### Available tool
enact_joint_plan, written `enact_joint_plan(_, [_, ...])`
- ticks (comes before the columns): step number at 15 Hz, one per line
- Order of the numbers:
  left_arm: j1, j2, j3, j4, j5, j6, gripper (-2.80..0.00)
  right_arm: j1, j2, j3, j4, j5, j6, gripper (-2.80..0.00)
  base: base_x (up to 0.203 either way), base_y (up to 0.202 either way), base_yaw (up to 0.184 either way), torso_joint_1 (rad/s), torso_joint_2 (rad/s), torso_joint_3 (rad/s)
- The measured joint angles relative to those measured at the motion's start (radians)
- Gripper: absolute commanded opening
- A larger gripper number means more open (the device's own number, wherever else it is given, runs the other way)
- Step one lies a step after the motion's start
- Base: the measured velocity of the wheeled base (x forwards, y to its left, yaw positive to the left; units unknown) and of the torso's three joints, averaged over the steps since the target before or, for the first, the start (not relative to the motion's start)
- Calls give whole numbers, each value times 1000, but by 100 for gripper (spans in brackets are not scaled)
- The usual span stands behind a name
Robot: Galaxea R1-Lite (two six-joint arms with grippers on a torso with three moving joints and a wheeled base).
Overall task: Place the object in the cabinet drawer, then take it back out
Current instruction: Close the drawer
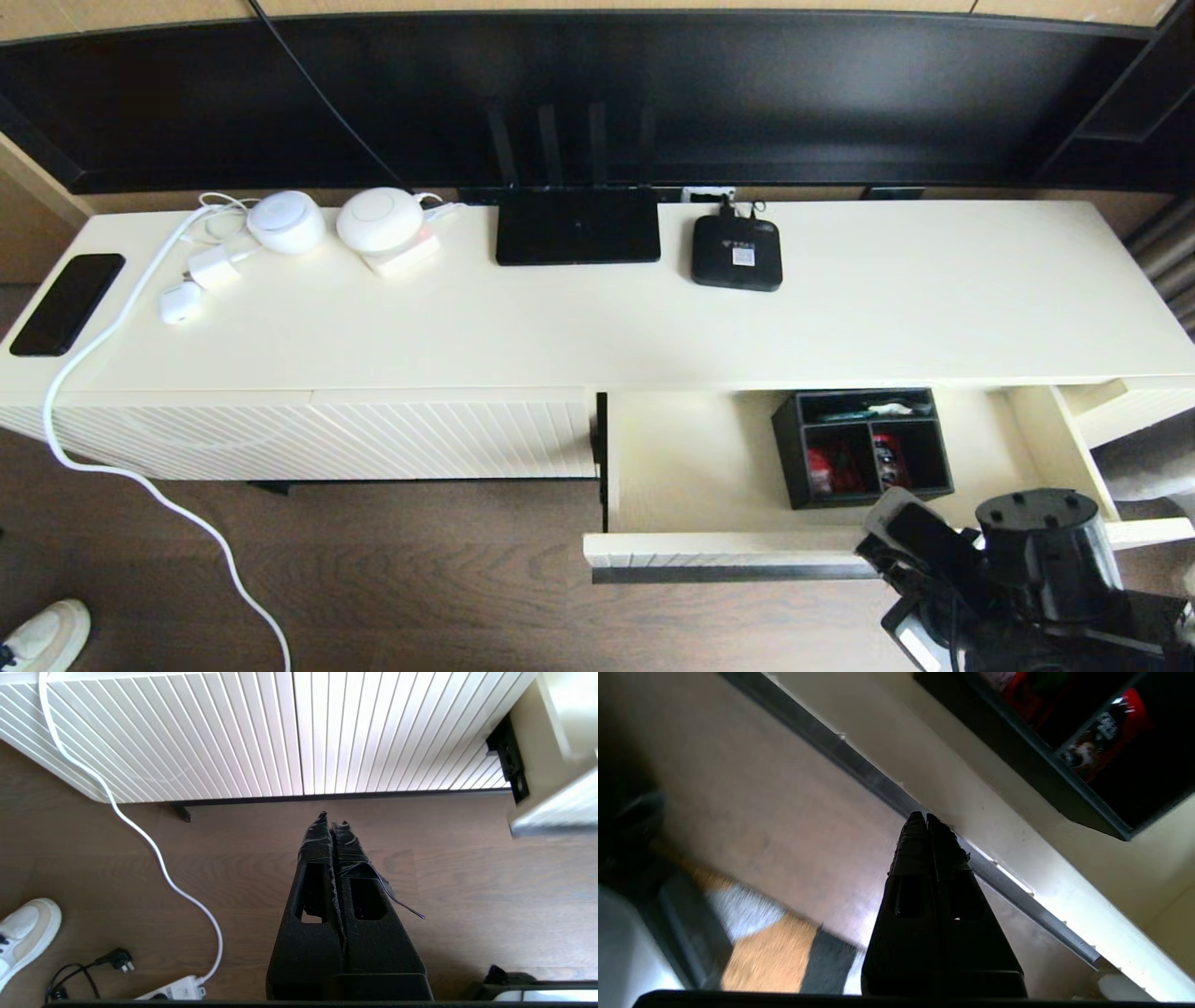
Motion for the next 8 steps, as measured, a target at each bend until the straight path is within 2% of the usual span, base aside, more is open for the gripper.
enact_joint_plan(8, [0, 0, 0, 0, 0, 0, -280, -58, 88, -17, -222, -1, -83, -280, 0, 0, 0, 0, 0, 0])
